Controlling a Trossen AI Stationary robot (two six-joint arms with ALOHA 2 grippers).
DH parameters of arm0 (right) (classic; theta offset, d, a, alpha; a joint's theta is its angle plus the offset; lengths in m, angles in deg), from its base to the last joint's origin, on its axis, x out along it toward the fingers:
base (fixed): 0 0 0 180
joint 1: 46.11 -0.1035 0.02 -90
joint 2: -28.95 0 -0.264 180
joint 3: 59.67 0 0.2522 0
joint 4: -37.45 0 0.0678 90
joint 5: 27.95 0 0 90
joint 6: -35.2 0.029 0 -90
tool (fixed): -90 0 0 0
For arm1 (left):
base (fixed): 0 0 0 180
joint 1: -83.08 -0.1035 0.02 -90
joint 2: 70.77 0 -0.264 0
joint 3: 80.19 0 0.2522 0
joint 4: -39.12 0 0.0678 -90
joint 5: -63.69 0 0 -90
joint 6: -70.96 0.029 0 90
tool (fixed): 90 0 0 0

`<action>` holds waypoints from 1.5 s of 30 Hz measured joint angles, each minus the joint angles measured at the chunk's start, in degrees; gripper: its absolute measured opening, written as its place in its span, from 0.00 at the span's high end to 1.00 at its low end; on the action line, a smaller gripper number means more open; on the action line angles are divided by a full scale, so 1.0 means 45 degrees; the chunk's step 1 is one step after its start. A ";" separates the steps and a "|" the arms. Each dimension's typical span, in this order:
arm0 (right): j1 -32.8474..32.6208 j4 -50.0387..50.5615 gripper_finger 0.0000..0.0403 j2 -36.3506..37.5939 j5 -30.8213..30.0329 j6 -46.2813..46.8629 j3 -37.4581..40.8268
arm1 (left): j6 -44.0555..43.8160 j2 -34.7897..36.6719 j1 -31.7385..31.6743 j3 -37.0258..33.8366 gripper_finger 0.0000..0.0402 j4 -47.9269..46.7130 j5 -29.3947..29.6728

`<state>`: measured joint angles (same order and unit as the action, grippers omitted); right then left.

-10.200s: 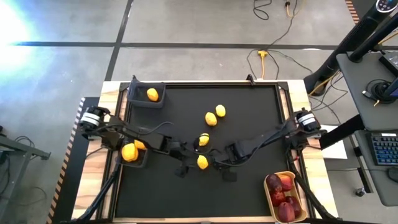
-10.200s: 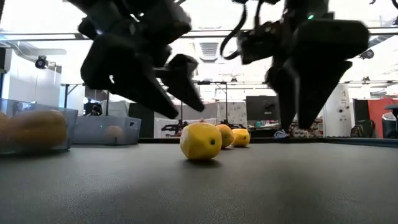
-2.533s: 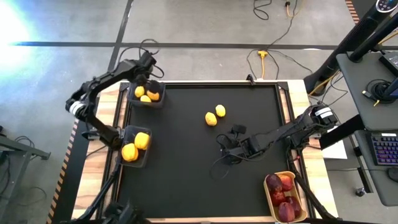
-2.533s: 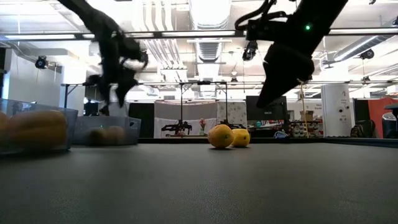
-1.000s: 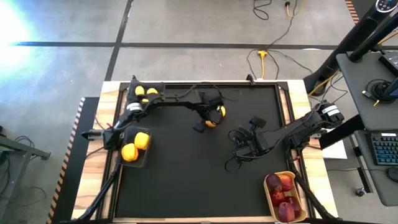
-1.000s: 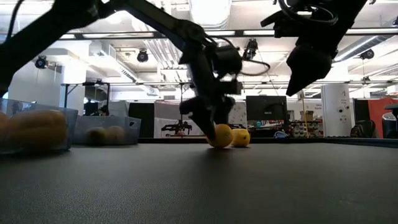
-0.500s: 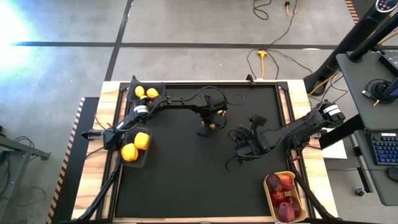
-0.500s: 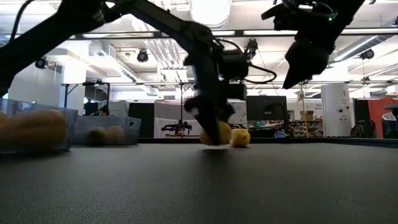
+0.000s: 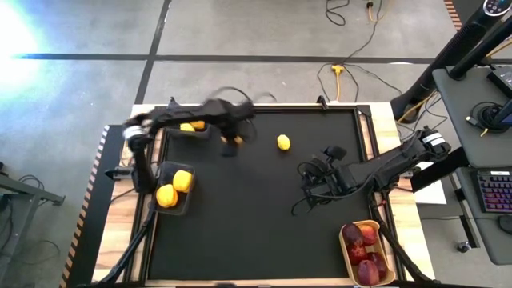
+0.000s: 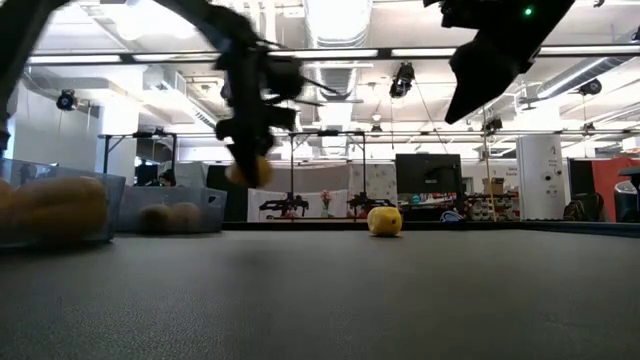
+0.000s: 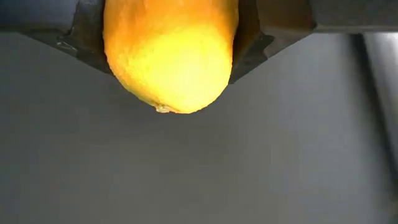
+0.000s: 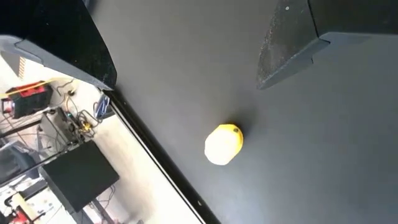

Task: Sort produce into baskets
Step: Put the lemon into the top black bin

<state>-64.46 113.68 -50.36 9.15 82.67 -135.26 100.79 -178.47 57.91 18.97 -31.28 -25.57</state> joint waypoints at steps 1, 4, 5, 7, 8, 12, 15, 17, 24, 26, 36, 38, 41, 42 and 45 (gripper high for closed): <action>0.0000 -0.0090 0.06 -0.0032 -0.0019 -0.0098 0.0005 | -0.0135 0.0597 -0.0466 -0.0627 0.48 0.0469 0.0349; 0.0000 -0.0242 0.06 -0.0074 -0.0063 -0.0223 0.0020 | -0.0782 0.2533 -0.1960 -0.2136 0.47 0.2211 0.0941; 0.0000 -0.0360 0.06 -0.0096 -0.0095 -0.0239 0.0020 | -0.1189 0.3094 -0.2468 -0.2554 0.47 0.2846 0.1040; 0.0000 -0.0446 0.06 -0.0117 -0.0279 -0.0336 0.0020 | -0.2058 0.3946 -0.3523 -0.3245 0.46 0.3619 0.1420; 0.0000 -0.0451 0.06 -0.0122 -0.0284 -0.0364 0.0020 | -0.2443 0.4234 -0.4006 -0.3526 0.46 0.3791 0.1812; 0.0029 -0.0567 0.06 -0.0140 -0.0291 -0.0366 0.0044 | -0.4037 0.4731 -0.5973 -0.3842 0.46 0.3671 0.4630; 0.0029 -0.0682 0.06 -0.0141 -0.0291 -0.0450 0.0054 | -0.4690 0.4548 -0.7269 -0.4076 0.46 0.3292 0.4407; 0.0029 -0.0685 0.06 -0.0142 -0.0282 -0.0458 0.0054 | -0.5238 0.4432 -0.7801 -0.4274 0.46 0.3345 0.3178; 0.0029 -0.0718 0.06 -0.0145 -0.0257 -0.0458 0.0083 | -0.6290 0.3719 -0.8389 -0.4823 0.45 0.3343 0.2767; 0.0029 -0.0716 0.06 -0.0145 -0.0257 -0.0458 0.0093 | -0.6566 0.3469 -0.8353 -0.4898 0.43 0.3263 0.2844; 0.0029 -0.0718 0.06 -0.0146 -0.0238 -0.0460 0.0103 | -0.6459 0.3002 -0.8356 -0.4943 0.27 0.3091 0.3049; 0.0029 -0.0718 0.06 -0.0146 -0.0238 -0.0474 0.0103 | -0.6432 0.3159 -0.8323 -0.4938 0.25 0.3029 0.3043; 0.0029 -0.0718 0.06 -0.0146 -0.0233 -0.0521 0.0103 | -0.6417 0.3488 -0.8256 -0.4534 0.24 0.2451 0.2785; 0.0029 -0.0718 0.06 -0.0146 -0.0233 -0.0526 0.0103 | -0.6422 0.3632 -0.8200 -0.4322 0.24 0.2240 0.2474; 0.0029 -0.0723 0.06 -0.0146 -0.0223 -0.0531 0.0103 | -0.6420 0.4098 -0.7951 -0.3662 0.24 0.1816 0.1193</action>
<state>-64.33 110.43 -51.01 8.14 80.28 -134.79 71.90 -160.03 22.13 2.49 -23.11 -20.20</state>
